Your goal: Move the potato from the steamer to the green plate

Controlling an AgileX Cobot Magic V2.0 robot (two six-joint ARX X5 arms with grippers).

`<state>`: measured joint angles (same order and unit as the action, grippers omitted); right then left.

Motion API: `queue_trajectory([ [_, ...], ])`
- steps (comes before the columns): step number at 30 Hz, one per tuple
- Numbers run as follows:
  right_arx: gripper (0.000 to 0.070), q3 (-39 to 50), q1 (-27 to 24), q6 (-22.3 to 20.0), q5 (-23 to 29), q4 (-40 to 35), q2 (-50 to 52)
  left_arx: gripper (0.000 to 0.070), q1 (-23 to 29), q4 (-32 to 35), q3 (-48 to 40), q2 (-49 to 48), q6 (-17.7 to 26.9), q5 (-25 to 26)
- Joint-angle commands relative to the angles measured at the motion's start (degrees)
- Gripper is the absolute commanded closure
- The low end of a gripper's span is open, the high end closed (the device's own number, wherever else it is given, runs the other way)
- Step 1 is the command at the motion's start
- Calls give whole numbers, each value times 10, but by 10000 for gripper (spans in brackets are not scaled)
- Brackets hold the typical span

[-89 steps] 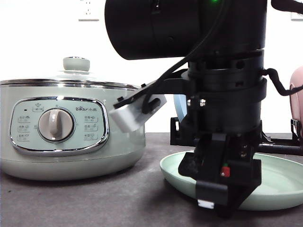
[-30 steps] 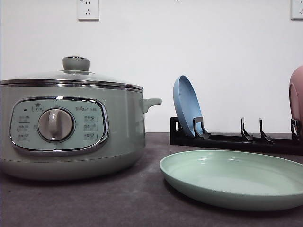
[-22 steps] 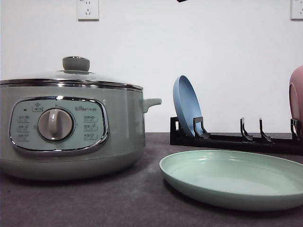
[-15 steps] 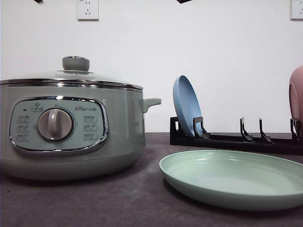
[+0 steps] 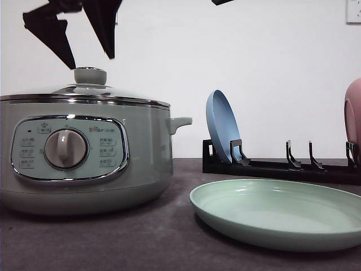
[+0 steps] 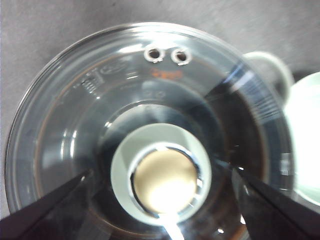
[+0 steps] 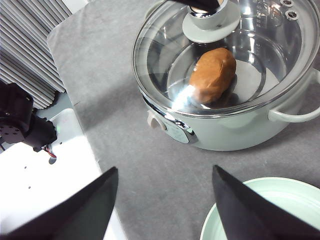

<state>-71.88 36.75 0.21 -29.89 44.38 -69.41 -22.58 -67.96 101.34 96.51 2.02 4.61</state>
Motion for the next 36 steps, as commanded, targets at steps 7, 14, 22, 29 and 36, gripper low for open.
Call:
queue_trajectory([
  [7, 326, -10, 5, -7, 0, -2, -4, 150, -4, 2, 18, 31, 3, -2],
  [14, 326, -10, 5, -7, 4, -2, -4, 158, -4, -3, 18, 33, 3, -2],
  [22, 326, -10, 5, -7, 4, -2, -4, 229, -12, -11, 18, 37, 3, -2],
  [29, 327, -10, 5, -7, 4, -2, -4, 229, -14, -15, 18, 40, 3, -2],
  [36, 326, -10, 5, -7, 4, -2, -4, 249, -15, -19, 18, 40, -1, -17],
])
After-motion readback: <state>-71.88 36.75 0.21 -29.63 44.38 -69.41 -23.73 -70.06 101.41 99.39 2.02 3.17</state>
